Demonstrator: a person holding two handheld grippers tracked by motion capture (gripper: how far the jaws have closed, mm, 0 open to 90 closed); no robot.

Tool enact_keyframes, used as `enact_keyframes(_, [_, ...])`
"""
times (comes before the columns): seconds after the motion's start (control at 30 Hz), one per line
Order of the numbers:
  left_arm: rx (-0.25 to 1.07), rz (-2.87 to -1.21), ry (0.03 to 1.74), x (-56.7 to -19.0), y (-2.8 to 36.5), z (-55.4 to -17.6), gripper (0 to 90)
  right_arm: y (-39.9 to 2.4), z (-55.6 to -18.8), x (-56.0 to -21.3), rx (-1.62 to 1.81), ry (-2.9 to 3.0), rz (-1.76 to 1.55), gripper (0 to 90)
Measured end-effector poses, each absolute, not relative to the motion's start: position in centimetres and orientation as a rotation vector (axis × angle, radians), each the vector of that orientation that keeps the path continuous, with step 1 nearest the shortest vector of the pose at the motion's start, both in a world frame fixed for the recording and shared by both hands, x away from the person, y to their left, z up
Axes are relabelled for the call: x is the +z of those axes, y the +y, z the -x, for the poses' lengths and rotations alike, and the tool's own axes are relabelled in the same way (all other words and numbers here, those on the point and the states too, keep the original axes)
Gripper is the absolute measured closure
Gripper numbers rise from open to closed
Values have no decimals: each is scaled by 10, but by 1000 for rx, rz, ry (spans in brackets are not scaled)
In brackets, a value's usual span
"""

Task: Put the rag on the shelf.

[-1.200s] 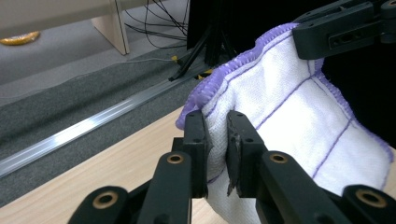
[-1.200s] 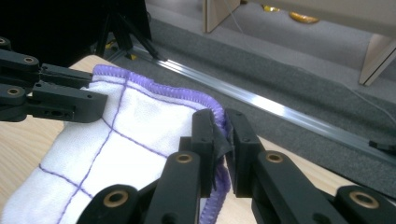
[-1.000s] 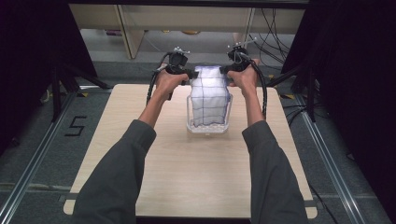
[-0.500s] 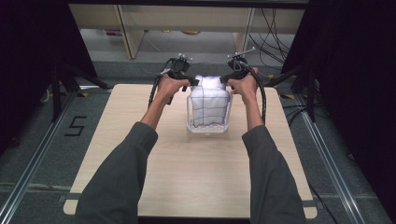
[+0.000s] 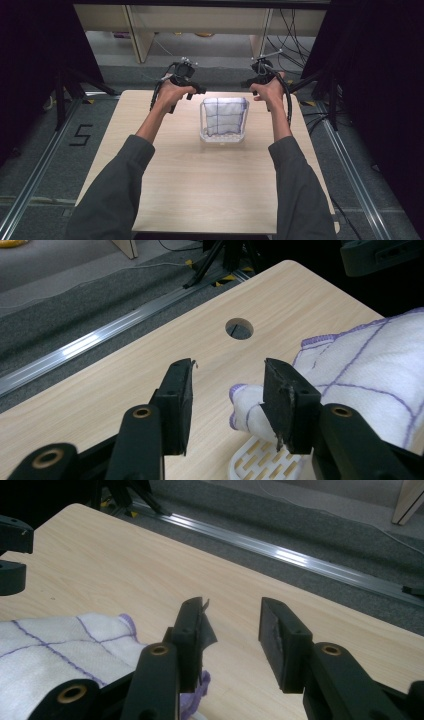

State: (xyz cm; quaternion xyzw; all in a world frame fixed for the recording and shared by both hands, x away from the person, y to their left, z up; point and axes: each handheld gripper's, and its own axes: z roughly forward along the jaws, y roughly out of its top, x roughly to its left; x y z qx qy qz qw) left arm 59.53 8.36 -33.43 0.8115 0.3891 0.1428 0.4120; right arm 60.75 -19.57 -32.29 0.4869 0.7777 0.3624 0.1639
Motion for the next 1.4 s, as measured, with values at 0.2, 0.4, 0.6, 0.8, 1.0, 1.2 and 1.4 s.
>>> enact_keyframes(0.2, [360,-2052,983,-335,87,-589,500,-198,-599,-315,1061,2205,-1355,621])
enact_keyframes(0.4, [313,-2057,974,-338,85,-582,442,-204,-593,-314,1095,2228,-1290,613])
enact_keyframes(0.6, [305,-2047,953,-334,86,-574,418,-215,-585,-314,1112,2210,-1309,599])
enact_keyframes(0.8, [303,-2034,953,-332,91,-566,380,-223,-574,-310,1125,2224,-1307,582])
enact_keyframes(1.0, [308,-2027,932,-331,93,-555,361,-224,-565,-308,1130,2247,-1261,570])
enact_keyframes(1.2, [302,-2036,889,-331,94,-537,338,-226,-554,-307,1156,2243,-1236,556])
enact_keyframes(1.4, [294,-2019,860,-336,101,-514,314,-225,-534,-304,1190,2239,-1208,515])
